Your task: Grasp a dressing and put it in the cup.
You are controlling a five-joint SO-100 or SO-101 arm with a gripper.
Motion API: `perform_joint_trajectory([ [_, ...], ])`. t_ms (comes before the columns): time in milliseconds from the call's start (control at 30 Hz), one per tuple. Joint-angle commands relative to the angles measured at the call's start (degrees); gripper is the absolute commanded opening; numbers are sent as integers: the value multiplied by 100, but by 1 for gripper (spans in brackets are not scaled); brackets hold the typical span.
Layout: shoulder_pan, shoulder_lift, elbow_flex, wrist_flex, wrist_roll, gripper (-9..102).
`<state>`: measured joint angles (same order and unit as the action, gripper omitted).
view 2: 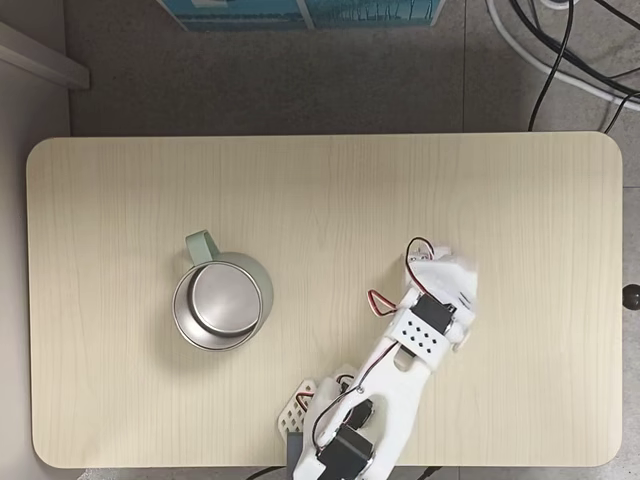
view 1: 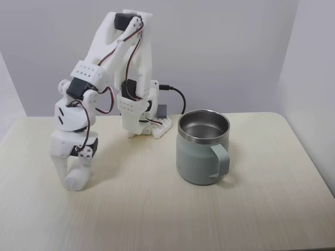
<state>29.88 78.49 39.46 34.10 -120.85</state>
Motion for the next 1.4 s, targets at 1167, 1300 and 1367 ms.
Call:
perform_joint_trajectory([
  [1167,-3498,-2109,4175,4096,8095,0],
  [1300,-4359,-2566,4465,4518,8965,0],
  [1367,-4825,-2716,4579,4737,9325,0],
])
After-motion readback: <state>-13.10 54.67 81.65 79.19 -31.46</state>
